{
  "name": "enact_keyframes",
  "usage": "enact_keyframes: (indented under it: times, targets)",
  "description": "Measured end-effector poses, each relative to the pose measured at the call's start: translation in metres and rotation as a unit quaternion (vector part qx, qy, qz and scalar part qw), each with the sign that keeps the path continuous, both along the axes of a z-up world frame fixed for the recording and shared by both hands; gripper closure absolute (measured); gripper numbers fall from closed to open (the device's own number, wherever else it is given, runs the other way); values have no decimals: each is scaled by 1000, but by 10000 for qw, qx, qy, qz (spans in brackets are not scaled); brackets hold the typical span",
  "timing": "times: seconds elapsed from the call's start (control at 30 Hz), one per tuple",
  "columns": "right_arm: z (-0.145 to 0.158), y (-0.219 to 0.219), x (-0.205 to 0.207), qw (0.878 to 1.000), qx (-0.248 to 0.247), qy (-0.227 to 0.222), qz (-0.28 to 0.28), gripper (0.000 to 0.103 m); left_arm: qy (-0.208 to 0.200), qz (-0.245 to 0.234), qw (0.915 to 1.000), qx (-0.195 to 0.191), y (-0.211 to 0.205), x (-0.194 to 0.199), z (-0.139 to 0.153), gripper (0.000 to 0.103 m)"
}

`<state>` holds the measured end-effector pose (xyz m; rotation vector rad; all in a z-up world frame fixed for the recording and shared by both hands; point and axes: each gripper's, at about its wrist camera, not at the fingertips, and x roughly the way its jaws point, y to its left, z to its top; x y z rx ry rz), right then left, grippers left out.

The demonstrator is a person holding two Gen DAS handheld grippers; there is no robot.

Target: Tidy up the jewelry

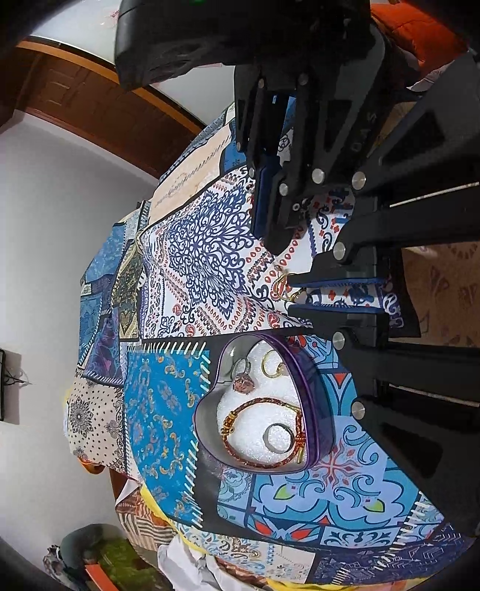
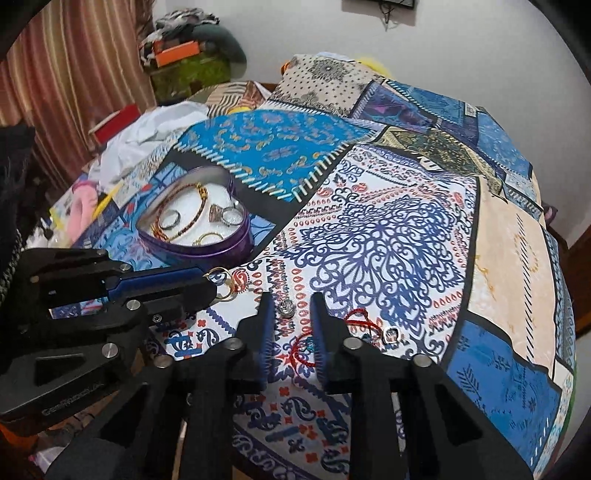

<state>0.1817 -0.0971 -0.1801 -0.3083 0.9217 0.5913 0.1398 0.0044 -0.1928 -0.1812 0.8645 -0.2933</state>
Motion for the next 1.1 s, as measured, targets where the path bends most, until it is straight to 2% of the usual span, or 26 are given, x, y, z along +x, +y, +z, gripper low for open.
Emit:
enact_keyframes:
  times: [0.57, 1.1]
  targets:
    - [1, -6, 0, 9993, 364, 113, 1, 94, -76, -159, 9998, -87, -8, 1, 8, 96]
    - [17, -17, -5, 9975, 705, 48, -62, 94, 15, -151, 9999, 29, -16, 6, 3, 96]
